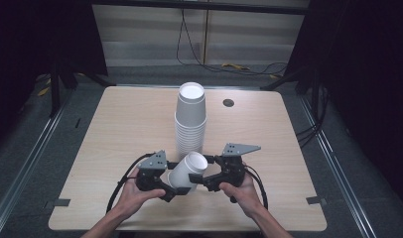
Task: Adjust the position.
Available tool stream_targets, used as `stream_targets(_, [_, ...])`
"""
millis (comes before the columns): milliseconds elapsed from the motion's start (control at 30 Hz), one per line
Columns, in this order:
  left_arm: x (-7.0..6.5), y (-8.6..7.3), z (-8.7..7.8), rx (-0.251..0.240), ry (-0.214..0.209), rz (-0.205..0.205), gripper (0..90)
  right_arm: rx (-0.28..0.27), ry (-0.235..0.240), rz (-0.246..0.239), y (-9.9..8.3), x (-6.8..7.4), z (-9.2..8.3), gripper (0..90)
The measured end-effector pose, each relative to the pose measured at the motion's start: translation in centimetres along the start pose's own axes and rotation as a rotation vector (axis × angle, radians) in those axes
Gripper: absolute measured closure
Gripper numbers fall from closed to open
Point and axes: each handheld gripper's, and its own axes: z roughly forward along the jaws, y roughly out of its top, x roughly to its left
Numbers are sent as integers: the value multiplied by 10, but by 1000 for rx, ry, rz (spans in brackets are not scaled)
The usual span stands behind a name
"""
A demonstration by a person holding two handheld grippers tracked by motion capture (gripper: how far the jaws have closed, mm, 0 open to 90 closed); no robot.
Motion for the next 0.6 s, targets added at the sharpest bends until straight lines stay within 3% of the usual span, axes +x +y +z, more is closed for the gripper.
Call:
stream_targets(267, [3,2,-1,2,-5,-23,142,13,0,-16,5,-3,-9,138])
stream_targets(333, [3,2,-2,28,11,-4,142,11,6,-17,6,-3,-11,138])
stream_targets(467, [4,2,-5,42,16,-14,144,43,17,-24,5,-4,-13,139])
stream_targets(600, [4,6,-9,81,29,10,145,79,17,-32,4,-4,-14,140])
